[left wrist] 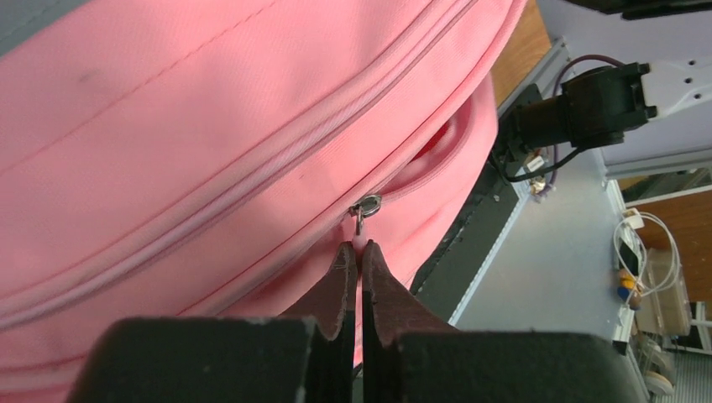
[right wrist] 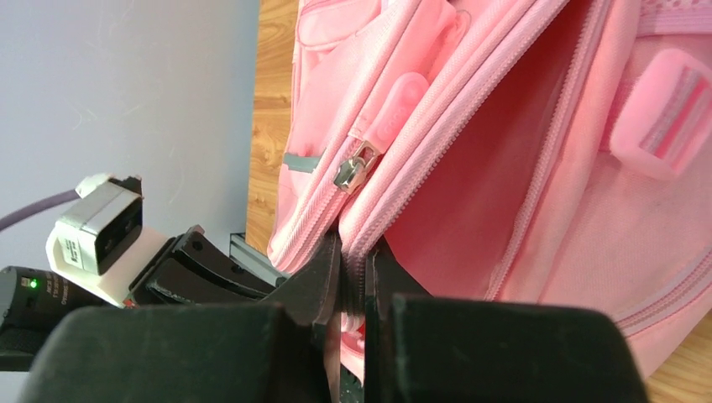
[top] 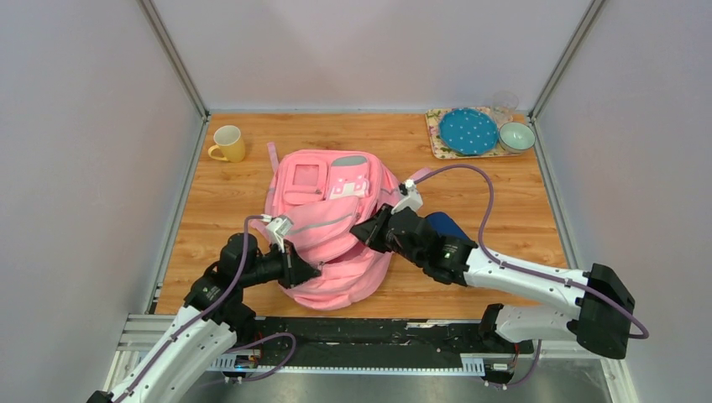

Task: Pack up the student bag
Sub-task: Unzip the student bag at the center of the board.

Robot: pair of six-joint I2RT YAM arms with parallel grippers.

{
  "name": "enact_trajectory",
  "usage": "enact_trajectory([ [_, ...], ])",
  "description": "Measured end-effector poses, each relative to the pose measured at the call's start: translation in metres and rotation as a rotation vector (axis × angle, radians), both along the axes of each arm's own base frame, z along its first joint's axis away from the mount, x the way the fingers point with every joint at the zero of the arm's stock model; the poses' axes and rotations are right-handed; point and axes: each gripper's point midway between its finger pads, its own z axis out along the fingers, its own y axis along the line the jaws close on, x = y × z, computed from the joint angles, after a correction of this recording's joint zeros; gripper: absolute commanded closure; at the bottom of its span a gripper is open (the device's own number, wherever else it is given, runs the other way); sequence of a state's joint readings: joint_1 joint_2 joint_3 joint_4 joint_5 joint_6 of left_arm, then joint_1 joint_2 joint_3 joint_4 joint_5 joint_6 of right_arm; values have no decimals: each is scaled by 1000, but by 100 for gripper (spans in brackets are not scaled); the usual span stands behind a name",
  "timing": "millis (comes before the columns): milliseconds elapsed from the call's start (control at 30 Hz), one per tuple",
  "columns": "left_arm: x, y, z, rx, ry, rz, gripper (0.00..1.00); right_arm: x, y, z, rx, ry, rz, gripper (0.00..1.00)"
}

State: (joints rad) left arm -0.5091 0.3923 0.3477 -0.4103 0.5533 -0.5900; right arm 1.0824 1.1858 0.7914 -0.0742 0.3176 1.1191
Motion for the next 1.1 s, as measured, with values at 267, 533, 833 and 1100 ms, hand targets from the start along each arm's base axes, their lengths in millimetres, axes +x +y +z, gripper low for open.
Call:
enact_trajectory([
  [267, 15, 29, -28, 213, 34, 132, 100, 34, -45, 1, -6, 21, -76, 100],
  [533, 39, 62, -38, 364, 21, 329, 100, 43, -65, 0, -17, 44, -75, 100],
  [833, 63, 89, -27, 456, -22, 518, 77, 39, -59, 6, 23, 54, -12, 100],
  [1100, 68, 119, -26, 533, -59, 648, 25, 38, -59, 4, 32, 62, 12, 100],
])
